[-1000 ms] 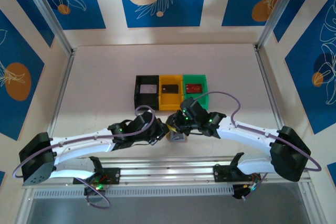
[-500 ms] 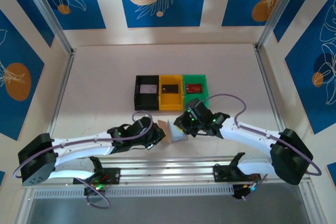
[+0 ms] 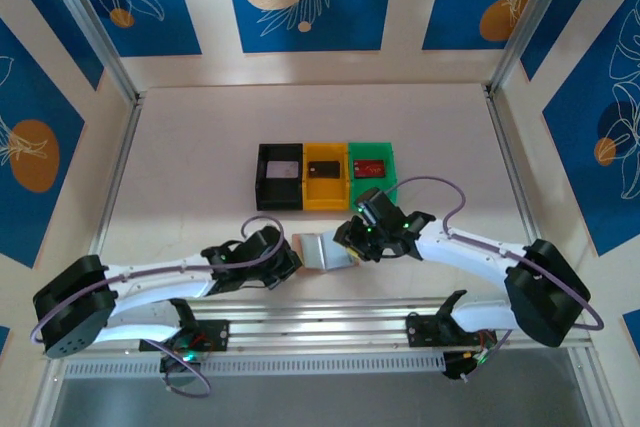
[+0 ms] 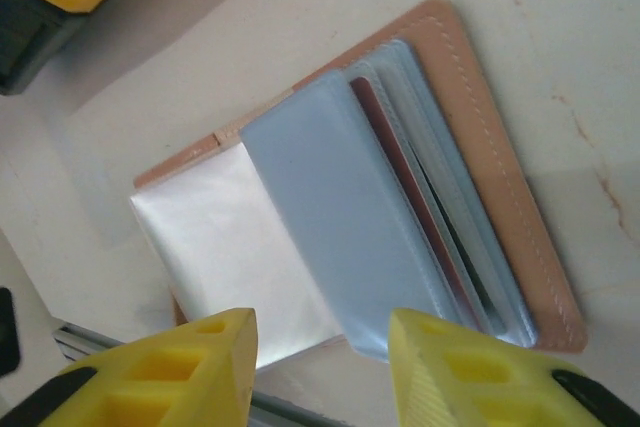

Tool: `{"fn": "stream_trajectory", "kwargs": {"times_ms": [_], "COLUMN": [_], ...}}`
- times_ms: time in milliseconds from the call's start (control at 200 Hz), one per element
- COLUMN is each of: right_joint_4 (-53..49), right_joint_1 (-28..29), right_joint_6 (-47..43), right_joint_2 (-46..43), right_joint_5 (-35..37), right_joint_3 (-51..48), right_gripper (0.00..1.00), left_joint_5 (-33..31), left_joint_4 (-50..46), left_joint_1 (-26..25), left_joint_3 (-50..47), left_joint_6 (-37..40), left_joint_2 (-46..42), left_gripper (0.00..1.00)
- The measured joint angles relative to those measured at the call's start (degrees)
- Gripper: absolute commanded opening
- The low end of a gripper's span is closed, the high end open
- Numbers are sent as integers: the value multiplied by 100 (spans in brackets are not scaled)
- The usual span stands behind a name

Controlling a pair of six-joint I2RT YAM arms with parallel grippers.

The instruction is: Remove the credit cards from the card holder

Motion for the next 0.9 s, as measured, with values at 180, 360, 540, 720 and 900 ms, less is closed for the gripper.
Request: {"fn": "stream_trajectory", "kwargs": {"times_ms": [180, 360, 540, 720, 900], "right_joint_4": [120, 160, 175, -42, -26], "right_joint_1": [-11, -4, 39, 66, 59], "right_joint_6": [-240, -422, -597, -903, -1174], "right_joint_2": [317, 448, 461, 396, 179], "right_joint_5": [-101, -127, 72, 509, 673], "right_joint_3": [2, 2, 4, 98, 103], "right_gripper": [43, 43, 43, 44, 44], "left_joint_5": [289, 518, 570, 564, 522], "left_joint_4": [26, 166, 190, 59, -341], "left_joint_1": [393, 472, 479, 479, 479], "left_joint_3": [15, 181, 243, 289, 448], "left_joint_6": [474, 796, 935, 1086, 1292], "left_joint_2": [417, 946, 1038, 1021, 1023], "left_gripper": [0, 0, 0, 0, 0]}}
